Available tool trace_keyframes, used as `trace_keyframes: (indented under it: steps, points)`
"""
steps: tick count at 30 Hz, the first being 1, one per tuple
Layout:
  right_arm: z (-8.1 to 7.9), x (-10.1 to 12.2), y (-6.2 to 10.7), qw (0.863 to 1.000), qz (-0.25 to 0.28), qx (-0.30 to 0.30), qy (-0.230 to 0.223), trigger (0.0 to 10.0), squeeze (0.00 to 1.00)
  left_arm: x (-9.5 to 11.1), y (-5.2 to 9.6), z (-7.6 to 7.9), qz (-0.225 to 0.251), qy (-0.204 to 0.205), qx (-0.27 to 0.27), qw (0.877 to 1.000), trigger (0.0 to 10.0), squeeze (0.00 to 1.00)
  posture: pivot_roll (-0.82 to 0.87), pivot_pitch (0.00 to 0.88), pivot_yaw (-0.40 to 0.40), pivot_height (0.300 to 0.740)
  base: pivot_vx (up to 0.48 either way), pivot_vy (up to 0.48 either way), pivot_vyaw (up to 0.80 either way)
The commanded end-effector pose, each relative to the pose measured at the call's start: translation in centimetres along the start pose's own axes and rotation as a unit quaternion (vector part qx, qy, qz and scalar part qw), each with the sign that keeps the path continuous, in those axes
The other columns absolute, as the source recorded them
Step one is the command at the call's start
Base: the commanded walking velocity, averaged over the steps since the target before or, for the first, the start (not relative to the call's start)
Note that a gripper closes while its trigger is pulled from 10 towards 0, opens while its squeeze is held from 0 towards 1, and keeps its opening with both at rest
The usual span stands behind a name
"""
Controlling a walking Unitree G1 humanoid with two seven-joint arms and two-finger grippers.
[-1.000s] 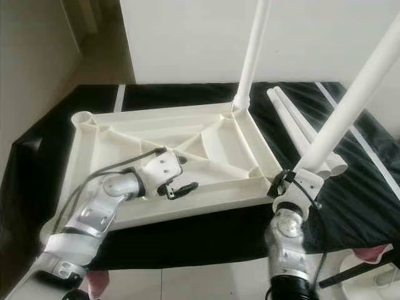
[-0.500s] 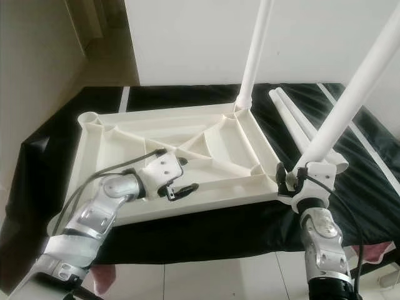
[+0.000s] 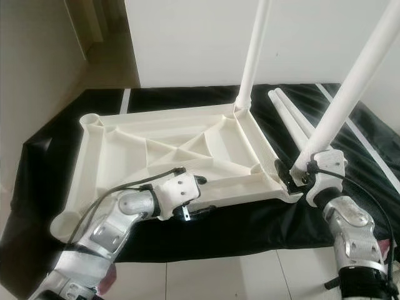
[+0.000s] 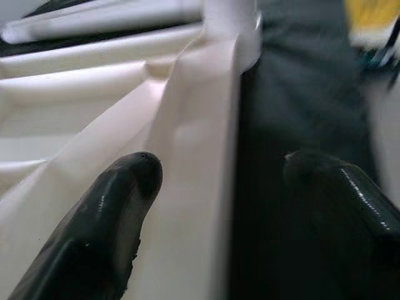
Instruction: Building children table
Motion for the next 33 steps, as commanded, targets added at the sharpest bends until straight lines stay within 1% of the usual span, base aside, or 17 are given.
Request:
trace_keyframes:
  steps: [1,2,5,9,10,11,12,13,20,25,28,29,30,32,33]
  points:
    - [-0.2,-0.3,-0.1,1.0,-0.004,0.015,0.003,10.0,0.0,0.6,0.0,0.3,0.011,0.017,-0.009,1.0,10.0,0.0,0.02,0.0,0.003,0.74,0.0,0.0,0.0]
    - [-0.2,-0.3,-0.1,1.0,-0.004,0.015,0.003,10.0,0.0,0.6,0.0,0.3,0.011,0.017,-0.009,1.0,10.0,0.0,0.02,0.0,0.003,0.74,0.0,0.0,0.0]
    - [-0.2,-0.5,-0.4,0.999,-0.009,0.038,0.009,10.0,0.0,1.1,-0.2,1.2,0.017,0.022,-0.03,0.999,10.0,0.0,0.02,0.0,0.001,0.74,0.0,0.0,0.0]
    - [-0.4,-0.5,-0.6,0.998,-0.011,0.055,0.008,9.9,0.0,1.3,-0.3,1.3,0.018,0.026,-0.031,0.999,10.0,0.0,0.02,0.0,0.001,0.74,0.0,0.0,0.0]
    - [-0.5,-0.6,-0.6,0.998,-0.012,0.061,0.011,4.0,0.0,1.3,-0.3,1.3,0.018,0.029,-0.031,0.999,10.0,0.0,0.02,0.0,0.001,0.74,0.0,0.0,0.0]
    - [-0.5,-0.6,-0.6,0.998,-0.012,0.061,0.011,4.0,0.0,1.3,-0.3,1.3,0.018,0.029,-0.031,0.999,10.0,0.0,0.02,0.0,0.001,0.74,0.0,0.0,0.0]
    - [-0.5,-0.6,-0.7,0.998,-0.012,0.067,0.016,3.4,0.0,1.5,-0.3,1.3,0.019,0.029,-0.031,0.999,10.0,0.0,0.03,0.0,0.002,0.74,0.0,0.0,0.0]
    - [-0.4,-0.6,-0.7,0.997,-0.013,0.068,0.018,0.0,0.0,1.6,-0.3,1.3,0.02,0.03,-0.031,0.999,10.0,0.0,0.03,0.0,0.002,0.74,0.0,0.0,0.0]
    - [0.0,-1.1,-0.5,0.997,-0.023,0.074,0.019,0.0,0.0,1.8,-0.2,1.3,0.017,0.039,-0.027,0.999,10.0,0.0,0.02,0.0,0.004,0.74,0.0,0.0,0.0]
    - [0.4,-2.1,0.1,0.997,-0.036,0.062,0.002,0.0,0.0,2.1,0.0,0.7,0.019,0.042,-0.019,0.999,10.0,0.0,0.02,0.0,0.003,0.74,0.0,0.0,0.0]
    - [0.3,-2.3,0.2,0.997,-0.038,0.06,-0.003,0.0,0.0,2.2,0.0,0.6,0.019,0.042,-0.018,0.999,10.0,0.0,0.02,0.0,0.002,0.74,0.0,0.0,0.0]
    - [0.2,-2.6,0.3,0.997,-0.042,0.057,-0.013,0.0,0.0,2.2,0.0,0.5,0.019,0.043,-0.016,0.999,10.0,0.0,0.02,0.0,0.002,0.74,0.0,0.0,0.0]
    - [0.0,-2.8,0.3,0.997,-0.045,0.053,-0.022,8.5,0.0,2.2,0.1,0.4,0.019,0.042,-0.014,0.999,10.0,0.0,0.02,0.0,0.0,0.74,0.0,0.0,0.0]
    - [0.0,-2.8,0.3,0.997,-0.045,0.053,-0.022,8.5,0.0,2.2,0.1,0.4,0.019,0.042,-0.014,0.999,10.0,0.0,0.02,0.0,0.0,0.74,0.0,0.0,0.0]
    - [-0.2,-3.1,0.3,0.998,-0.047,0.039,-0.034,10.0,0.0,2.2,0.1,0.4,0.018,0.043,-0.013,0.999,10.0,0.0,0.02,0.0,0.0,0.74,0.0,0.0,0.0]
Point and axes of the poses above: a point about 5 cm out from each wrist's last joint towards the gripper, its own y axis pointing back from the gripper into the wrist, its own x axis along the axis of the wrist's last joint, z = x × y, the point moved 5 cm from there along -y, pointing out of the wrist towards the gripper, and after that the axes turned 10 degrees about y, right-handed, at the moved point
